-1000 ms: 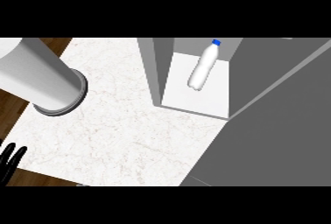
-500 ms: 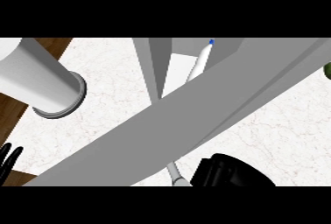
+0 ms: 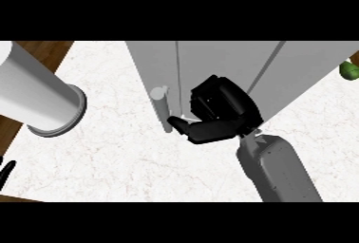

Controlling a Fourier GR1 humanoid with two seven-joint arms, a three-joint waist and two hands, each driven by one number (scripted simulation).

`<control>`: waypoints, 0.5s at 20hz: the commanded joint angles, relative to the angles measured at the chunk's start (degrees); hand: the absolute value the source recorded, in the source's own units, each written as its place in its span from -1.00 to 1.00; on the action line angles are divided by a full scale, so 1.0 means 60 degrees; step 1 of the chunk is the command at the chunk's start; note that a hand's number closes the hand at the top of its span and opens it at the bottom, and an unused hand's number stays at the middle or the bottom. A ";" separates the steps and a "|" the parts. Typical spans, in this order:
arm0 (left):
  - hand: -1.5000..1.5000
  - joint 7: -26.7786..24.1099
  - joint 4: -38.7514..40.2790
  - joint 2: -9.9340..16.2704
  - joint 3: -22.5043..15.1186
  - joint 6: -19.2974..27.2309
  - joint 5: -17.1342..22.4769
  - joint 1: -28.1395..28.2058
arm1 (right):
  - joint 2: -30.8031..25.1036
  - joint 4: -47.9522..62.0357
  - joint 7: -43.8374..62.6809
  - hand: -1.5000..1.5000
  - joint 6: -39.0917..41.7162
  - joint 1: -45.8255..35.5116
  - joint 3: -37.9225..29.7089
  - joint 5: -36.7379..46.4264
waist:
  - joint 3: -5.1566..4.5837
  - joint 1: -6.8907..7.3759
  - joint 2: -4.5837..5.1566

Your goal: Pick up the bottled water, place it into the cabinet and close the cabinet

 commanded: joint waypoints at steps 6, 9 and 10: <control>-1.00 -0.0368 0.0154 -0.0039 0.0328 -0.0936 -0.0041 0.0317 | 0.0175 0.3765 -0.1119 1.00 -0.0286 -0.2742 -0.1204 0.0439 | 0.0015 -0.0206 -0.0046; -1.00 -0.0069 -0.0483 -0.0239 0.0266 -0.0258 -0.0055 0.0175 | 0.0178 0.4193 -0.1200 1.00 -0.0216 -0.2956 -0.1344 0.0488 | 0.0032 -0.0212 -0.0026; -1.00 -0.0237 -0.0124 -0.0165 0.0367 -0.0668 -0.0185 0.0285 | 0.0046 0.4180 -0.1194 1.00 0.0033 -0.3104 -0.1550 0.0260 | 0.0021 -0.0324 -0.0065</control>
